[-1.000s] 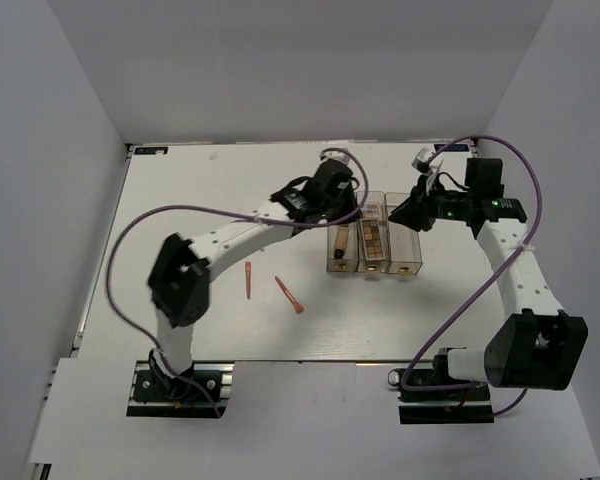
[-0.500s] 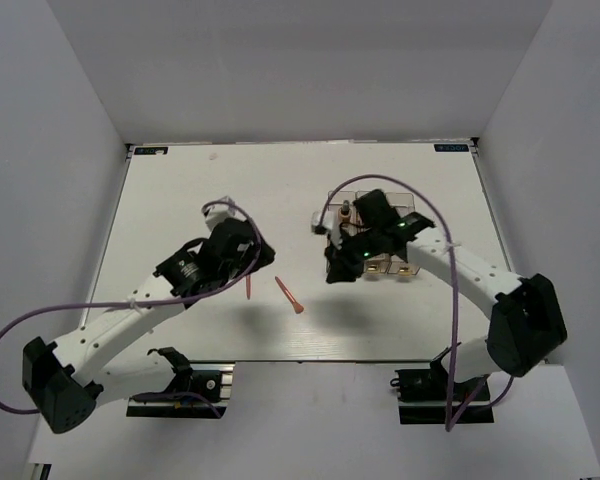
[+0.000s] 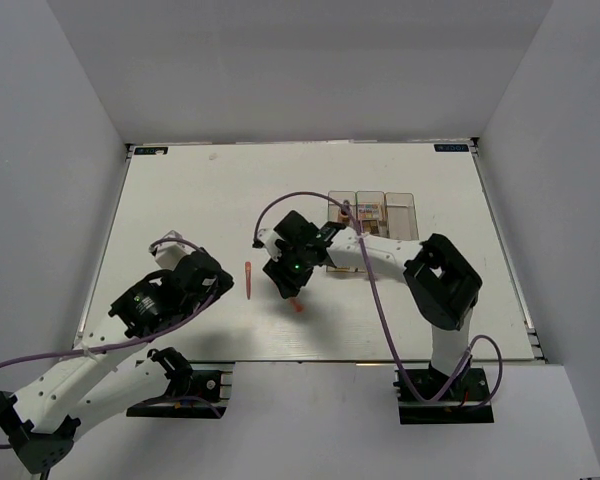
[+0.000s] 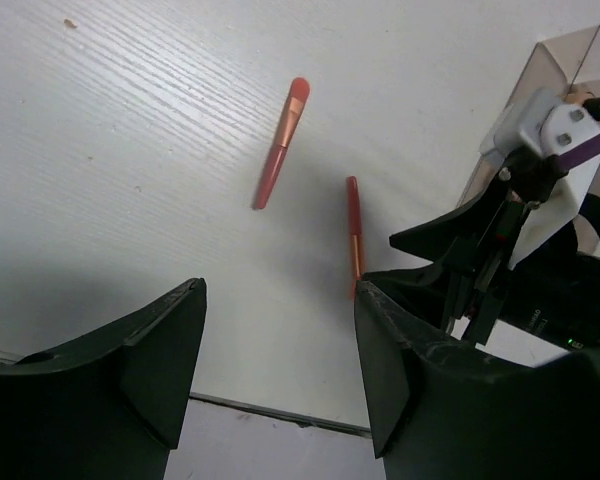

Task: Organize the makeup

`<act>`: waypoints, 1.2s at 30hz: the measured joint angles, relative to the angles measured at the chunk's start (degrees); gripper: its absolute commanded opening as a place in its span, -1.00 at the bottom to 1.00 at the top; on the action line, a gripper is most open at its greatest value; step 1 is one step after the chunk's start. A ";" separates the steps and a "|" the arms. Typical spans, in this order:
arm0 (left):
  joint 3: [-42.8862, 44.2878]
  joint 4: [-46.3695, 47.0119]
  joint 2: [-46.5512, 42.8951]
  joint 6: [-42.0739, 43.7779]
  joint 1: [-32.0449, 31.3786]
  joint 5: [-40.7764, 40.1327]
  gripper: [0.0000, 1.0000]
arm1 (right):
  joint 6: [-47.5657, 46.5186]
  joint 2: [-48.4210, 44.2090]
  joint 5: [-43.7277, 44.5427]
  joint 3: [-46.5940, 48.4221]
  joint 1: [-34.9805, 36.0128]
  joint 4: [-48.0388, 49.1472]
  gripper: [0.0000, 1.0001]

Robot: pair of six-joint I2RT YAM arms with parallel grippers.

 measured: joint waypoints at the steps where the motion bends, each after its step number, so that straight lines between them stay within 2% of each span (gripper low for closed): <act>1: 0.00 -0.59 0.02 -0.33 0.00 -0.04 0.41 | 0.96 0.63 0.94 0.90 0.57 0.44 0.08; 10: 0.00 -2.56 0.92 -1.40 0.00 -0.26 0.41 | 6.93 6.40 9.51 2.99 4.96 2.69 0.09; 15: 0.00 -2.51 1.73 -1.57 0.00 -0.26 0.41 | 8.52 6.49 14.97 3.48 5.84 3.76 0.08; 20: -0.57 -1.92 1.73 -1.62 0.00 -0.22 0.41 | 8.39 7.02 19.02 3.28 5.84 4.42 -0.05; 24: -1.49 -1.05 2.12 -1.62 0.00 -0.17 0.41 | 8.20 6.56 21.00 1.77 6.38 6.91 -0.25; 25: -1.86 -0.79 2.25 -1.64 0.00 -0.07 0.40 | 7.96 6.29 21.42 1.18 6.51 7.82 -0.39; 27: -2.95 0.04 2.43 -1.62 0.00 0.24 0.40 | 7.34 5.55 22.14 -0.33 6.88 9.55 -0.51; 30: -4.81 1.40 3.08 -1.64 0.00 1.20 0.40 | 6.51 4.72 22.38 -2.05 7.17 11.41 -0.82; 31: -5.46 2.05 3.56 -1.66 0.00 1.55 0.39 | 6.38 4.39 22.25 -2.60 7.13 11.82 -1.00; 36: -7.69 5.05 7.56 -1.07 0.00 2.99 0.40 | 3.91 2.36 18.88 -4.85 5.90 11.98 -1.00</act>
